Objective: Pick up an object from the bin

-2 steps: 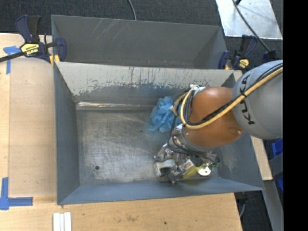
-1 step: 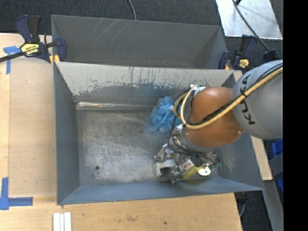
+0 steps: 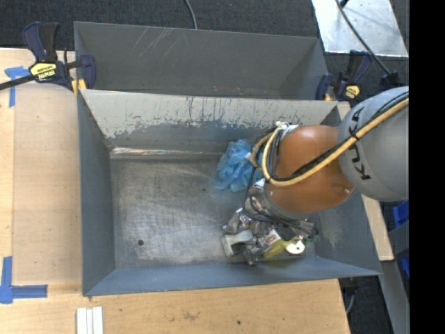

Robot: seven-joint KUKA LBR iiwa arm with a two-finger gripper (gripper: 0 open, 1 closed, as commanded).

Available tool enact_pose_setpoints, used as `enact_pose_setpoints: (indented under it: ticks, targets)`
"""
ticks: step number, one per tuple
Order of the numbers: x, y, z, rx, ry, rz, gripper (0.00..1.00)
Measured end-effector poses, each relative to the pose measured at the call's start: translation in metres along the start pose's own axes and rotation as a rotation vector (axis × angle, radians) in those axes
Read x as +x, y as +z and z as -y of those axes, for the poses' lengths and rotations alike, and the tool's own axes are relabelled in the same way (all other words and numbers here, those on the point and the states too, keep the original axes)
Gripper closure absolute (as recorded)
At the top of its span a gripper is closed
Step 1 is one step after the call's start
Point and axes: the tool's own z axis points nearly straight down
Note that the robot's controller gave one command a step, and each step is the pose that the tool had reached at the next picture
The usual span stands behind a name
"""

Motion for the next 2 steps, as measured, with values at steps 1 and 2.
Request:
enact_pose_setpoints:
  ticks: [1,2]
  targets:
    - [0.0004,-0.005,-0.0002,0.001,0.0,0.004,1.0]
    - [-0.0006,-0.0101,0.0002,0.002,0.001,0.012,1.0]
